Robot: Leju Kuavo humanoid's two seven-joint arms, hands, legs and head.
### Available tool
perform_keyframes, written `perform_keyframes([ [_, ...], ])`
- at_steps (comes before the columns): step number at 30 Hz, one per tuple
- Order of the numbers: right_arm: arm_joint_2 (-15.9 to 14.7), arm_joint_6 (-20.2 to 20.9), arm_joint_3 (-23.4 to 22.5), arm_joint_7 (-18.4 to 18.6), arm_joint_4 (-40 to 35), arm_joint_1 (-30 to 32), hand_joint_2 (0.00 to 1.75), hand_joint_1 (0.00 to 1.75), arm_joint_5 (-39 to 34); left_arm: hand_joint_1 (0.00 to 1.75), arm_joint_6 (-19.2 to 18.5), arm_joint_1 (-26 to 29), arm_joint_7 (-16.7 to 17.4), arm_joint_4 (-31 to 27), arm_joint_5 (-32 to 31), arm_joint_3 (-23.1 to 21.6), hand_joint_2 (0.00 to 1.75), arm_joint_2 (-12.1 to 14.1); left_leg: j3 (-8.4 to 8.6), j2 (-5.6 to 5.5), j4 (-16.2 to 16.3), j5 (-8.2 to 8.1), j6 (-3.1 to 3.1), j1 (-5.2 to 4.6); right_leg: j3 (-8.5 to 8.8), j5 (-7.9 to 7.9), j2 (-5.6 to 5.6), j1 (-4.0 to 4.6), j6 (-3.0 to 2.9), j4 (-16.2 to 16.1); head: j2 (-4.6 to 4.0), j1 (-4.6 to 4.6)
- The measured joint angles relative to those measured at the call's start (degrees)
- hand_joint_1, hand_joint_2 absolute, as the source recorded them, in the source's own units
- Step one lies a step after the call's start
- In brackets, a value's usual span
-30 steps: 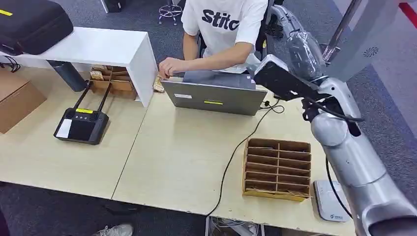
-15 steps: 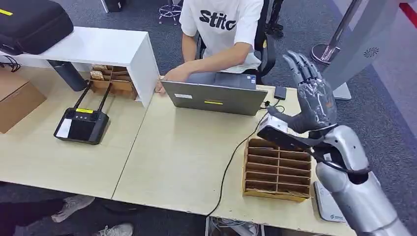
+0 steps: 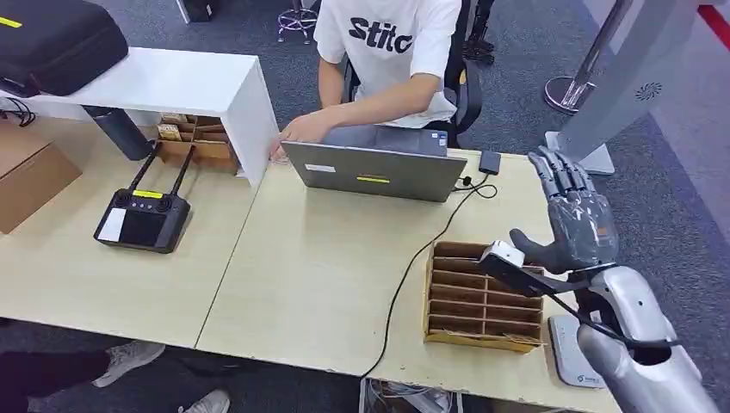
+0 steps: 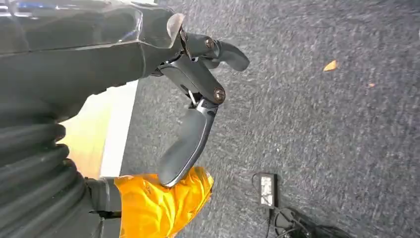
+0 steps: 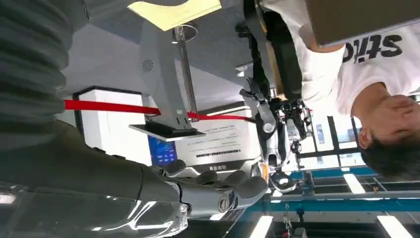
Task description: Pass the card to the sensor for recognition and then transmit it.
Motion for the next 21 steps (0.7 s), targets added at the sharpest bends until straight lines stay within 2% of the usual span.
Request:
perform_keyframes([
  [3,-0.48,0.24,-0.83,0.15,-0.02,1.81,1.75,0.00,-0.17,0.00,2.43,2.84,4.63,-1.73,6.67,-4.27,1.75,-0.15,0.04,0.02,0.00,-0.01,0.00,-0.01,0.03,-0.04,0.00,0.00,0.04,-0.01,0.00,0.00],
  [7,-1.38,0.72,-2.89,0.74,0.02,5.50,1.75,0.00,1.29,0.00,6.34,8.06,10.53,-5.08,14.51,-12.95,1.75,-0.63,-0.01,0.01,0.01,-0.10,0.13,-0.03,0.03,-0.09,0.00,-0.03,0.12,-0.04,0.00,0.00],
  [11,-1.86,2.43,-3.85,0.88,0.22,6.79,1.75,0.00,1.71,0.00,6.84,10.07,11.55,-7.04,15.44,-18.29,1.75,-0.72,-0.02,0.02,0.01,-0.13,0.17,-0.04,0.03,-0.11,-0.01,-0.04,0.13,-0.06,0.00,0.02],
  [21,-2.06,5.27,-4.44,1.23,0.70,7.78,1.75,0.00,2.08,0.00,6.12,11.53,12.47,-8.63,14.90,-21.82,1.75,-0.96,0.01,0.04,0.00,-0.12,0.16,-0.03,0.04,-0.10,-0.01,-0.03,0.13,-0.05,0.00,0.00],
])
